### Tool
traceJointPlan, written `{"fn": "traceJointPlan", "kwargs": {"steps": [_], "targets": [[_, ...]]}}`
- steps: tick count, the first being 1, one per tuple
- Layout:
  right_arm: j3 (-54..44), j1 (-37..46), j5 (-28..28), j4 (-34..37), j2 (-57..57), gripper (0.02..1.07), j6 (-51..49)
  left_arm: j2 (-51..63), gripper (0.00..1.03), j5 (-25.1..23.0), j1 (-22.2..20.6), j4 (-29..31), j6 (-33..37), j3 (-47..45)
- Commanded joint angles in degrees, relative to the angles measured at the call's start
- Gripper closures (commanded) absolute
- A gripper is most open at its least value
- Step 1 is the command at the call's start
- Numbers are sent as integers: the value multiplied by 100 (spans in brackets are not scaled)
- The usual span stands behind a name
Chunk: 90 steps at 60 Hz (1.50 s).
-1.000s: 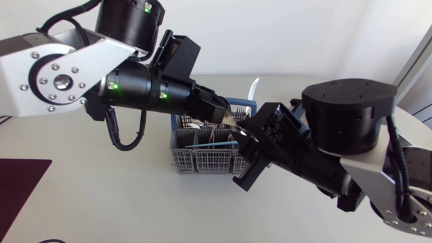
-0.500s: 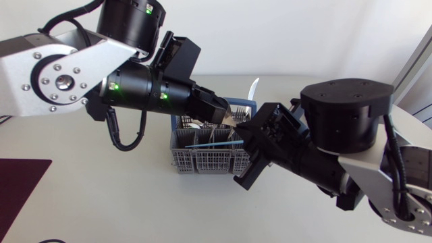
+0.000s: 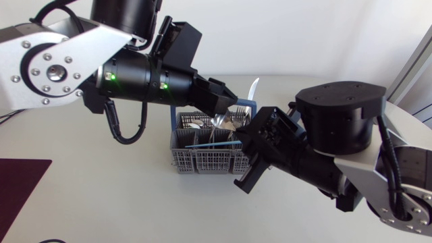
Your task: Sort the cutlery from the basket into the organizer compartments.
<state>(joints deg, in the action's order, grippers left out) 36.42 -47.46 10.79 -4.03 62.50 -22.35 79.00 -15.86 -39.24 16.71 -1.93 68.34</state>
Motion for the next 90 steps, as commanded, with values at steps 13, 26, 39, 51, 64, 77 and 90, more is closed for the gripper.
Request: {"fn": "traceJointPlan", "kwargs": {"steps": [13, 26, 39, 51, 64, 77, 90], "targets": [[-171, 448, 29, 474, -247, 101, 38, -517, 35, 144, 189, -335, -53, 242], [-83, 1705, -147, 887, -335, 101, 38, -500, 35, 557, 470, -423, 501, 180], [304, 3437, -639, 1071, 140, 101, 38, -227, 35, 663, 470, -379, 976, -145], [1156, 5098, -1360, 1185, 1212, 101, 38, -87, 35, 768, 224, -388, 1521, -435], [2211, 5845, -1483, 1247, 2460, 101, 38, 45, 35, 970, -39, -432, 1863, -620], [3389, 6284, -1518, 1414, 3594, 101, 55, 335, 35, 1023, -171, -502, 2092, -655], [4461, 6636, -1571, 1546, 4754, 101, 55, 485, 35, 1032, -206, -537, 2294, -734]]}}
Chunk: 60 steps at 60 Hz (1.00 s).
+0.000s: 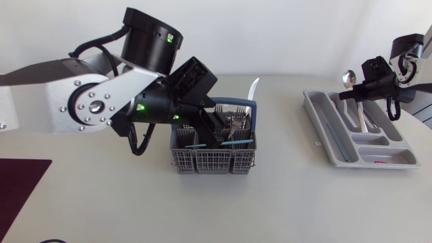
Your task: Sort the cutlery from the basket into the organizer compartments.
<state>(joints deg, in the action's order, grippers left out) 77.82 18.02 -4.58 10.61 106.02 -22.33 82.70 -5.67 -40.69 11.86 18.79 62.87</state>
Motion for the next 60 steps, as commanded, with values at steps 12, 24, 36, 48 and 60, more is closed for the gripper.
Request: {"fn": "traceJointPlan", "kwargs": {"steps": [12, 24, 36, 48, 60], "targets": [[831, 158, -34, 29, 1070, 101, 176, 115, 35, 13, -124, -140, 433, -346], [1200, 149, 1, -15, 1492, 101, 317, 71, 35, 13, -159, -307, 547, -574], [1613, 149, 1, 20, 1677, 101, 396, -8, 35, 13, -141, -360, 565, -671], [1991, 131, 98, 152, 1905, 101, 501, 1, 35, 13, -150, -421, 574, -724], [2123, 114, 194, 125, 2151, 101, 633, -8, 35, 13, -150, -474, 591, -785]]}}
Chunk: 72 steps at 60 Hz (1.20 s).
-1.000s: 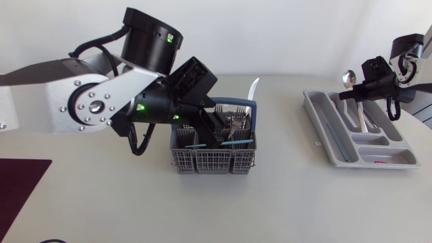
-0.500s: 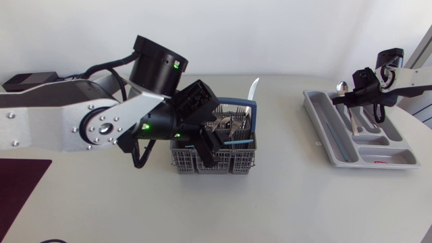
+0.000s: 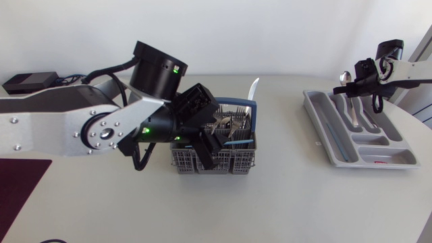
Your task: Sort the cutlery from the basket into the organizer compartments.
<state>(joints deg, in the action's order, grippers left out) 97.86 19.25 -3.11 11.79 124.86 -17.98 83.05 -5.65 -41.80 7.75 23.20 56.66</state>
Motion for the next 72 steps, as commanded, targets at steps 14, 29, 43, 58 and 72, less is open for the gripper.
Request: {"fn": "traceJointPlan", "kwargs": {"steps": [14, 29, 43, 58, 72], "targets": [[189, -44, 250, -107, 575, 101, 268, -78, 35, 11, -39, -72, 185, -235], [365, -79, 364, -37, 926, 101, 286, -157, 35, 11, -39, -72, 202, -323], [312, -88, 391, 7, 882, 84, 304, -236, 35, 11, -39, -72, 238, -367], [-180, -79, 373, -10, 223, 57, 304, -280, 35, 11, -39, -72, 290, -419], [-1639, -202, 109, -239, -1236, 52, 224, -324, 34, 11, -56, -116, 440, -472]]}}
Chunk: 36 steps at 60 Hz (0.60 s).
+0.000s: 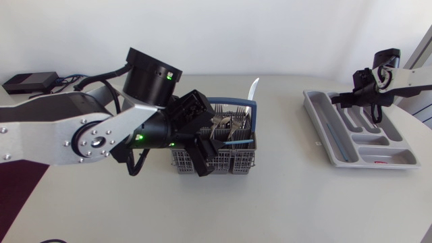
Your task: Sort the cutlery from the basket into the organizer compartments.
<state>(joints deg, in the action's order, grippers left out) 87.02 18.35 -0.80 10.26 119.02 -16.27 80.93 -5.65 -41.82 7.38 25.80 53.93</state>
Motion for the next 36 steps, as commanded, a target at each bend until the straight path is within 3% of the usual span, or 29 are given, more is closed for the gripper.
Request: {"fn": "traceJointPlan", "kwargs": {"steps": [1, 20, 36], "targets": [[-687, -121, -166, -112, -775, 52, 45, -103, 34, 11, -63, -87, 197, -208], [-3025, -886, -1362, -209, -3456, 52, -667, 20, 34, 90, -89, -219, 408, -313], [-3860, -2230, -1388, 266, -4853, 52, -1352, -86, 34, 117, -19, -245, 408, -454]]}}
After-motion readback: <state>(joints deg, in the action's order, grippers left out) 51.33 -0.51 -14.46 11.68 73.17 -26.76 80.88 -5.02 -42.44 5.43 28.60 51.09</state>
